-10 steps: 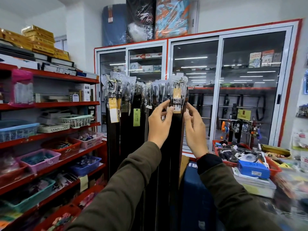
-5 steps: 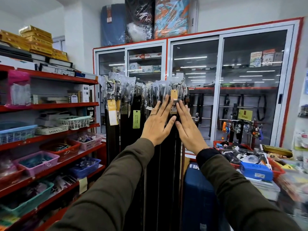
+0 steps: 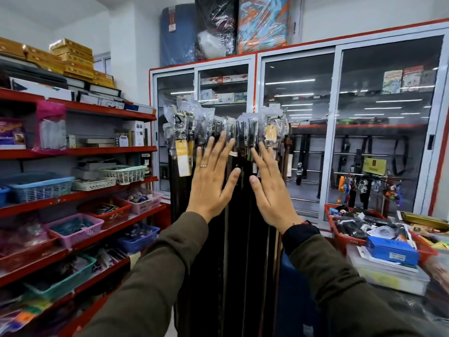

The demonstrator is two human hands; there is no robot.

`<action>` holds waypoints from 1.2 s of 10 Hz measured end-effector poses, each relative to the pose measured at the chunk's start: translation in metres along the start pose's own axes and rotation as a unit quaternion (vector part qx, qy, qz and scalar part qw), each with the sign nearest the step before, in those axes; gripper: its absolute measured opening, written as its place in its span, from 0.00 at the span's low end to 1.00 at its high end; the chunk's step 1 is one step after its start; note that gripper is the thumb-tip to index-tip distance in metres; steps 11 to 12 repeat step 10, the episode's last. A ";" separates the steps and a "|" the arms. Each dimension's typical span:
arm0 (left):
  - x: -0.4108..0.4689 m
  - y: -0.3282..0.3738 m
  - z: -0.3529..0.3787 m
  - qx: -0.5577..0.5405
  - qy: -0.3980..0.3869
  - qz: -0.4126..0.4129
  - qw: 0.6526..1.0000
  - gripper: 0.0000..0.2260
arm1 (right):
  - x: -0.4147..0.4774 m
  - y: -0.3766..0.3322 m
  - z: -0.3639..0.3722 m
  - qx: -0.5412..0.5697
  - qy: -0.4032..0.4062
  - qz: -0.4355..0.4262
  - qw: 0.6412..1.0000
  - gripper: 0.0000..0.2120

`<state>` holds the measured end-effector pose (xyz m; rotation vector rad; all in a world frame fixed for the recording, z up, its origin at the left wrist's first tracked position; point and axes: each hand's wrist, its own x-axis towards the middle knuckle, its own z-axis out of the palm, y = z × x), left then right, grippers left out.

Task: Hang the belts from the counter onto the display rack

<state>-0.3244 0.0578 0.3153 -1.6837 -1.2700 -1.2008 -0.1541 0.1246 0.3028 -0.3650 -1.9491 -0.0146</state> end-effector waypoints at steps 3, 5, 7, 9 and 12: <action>-0.033 -0.078 -0.059 0.003 0.007 -0.084 0.996 0.31 | 0.019 -0.055 0.084 -0.079 -0.095 -0.107 0.987 0.29; -0.036 -0.094 -0.050 0.030 -0.099 -0.073 0.992 0.32 | 0.027 -0.053 0.106 -0.158 -0.143 -0.078 0.974 0.33; -0.028 -0.093 -0.033 0.013 -0.136 -0.096 0.986 0.33 | 0.032 -0.042 0.105 -0.180 -0.160 -0.037 0.970 0.34; -0.035 -0.079 -0.031 -0.001 -0.106 -0.126 0.986 0.34 | 0.020 -0.036 0.094 -0.190 -0.173 -0.059 0.965 0.32; -0.038 -0.067 -0.029 0.007 -0.083 -0.134 0.987 0.34 | 0.005 -0.034 0.072 -0.180 -0.158 -0.031 0.970 0.28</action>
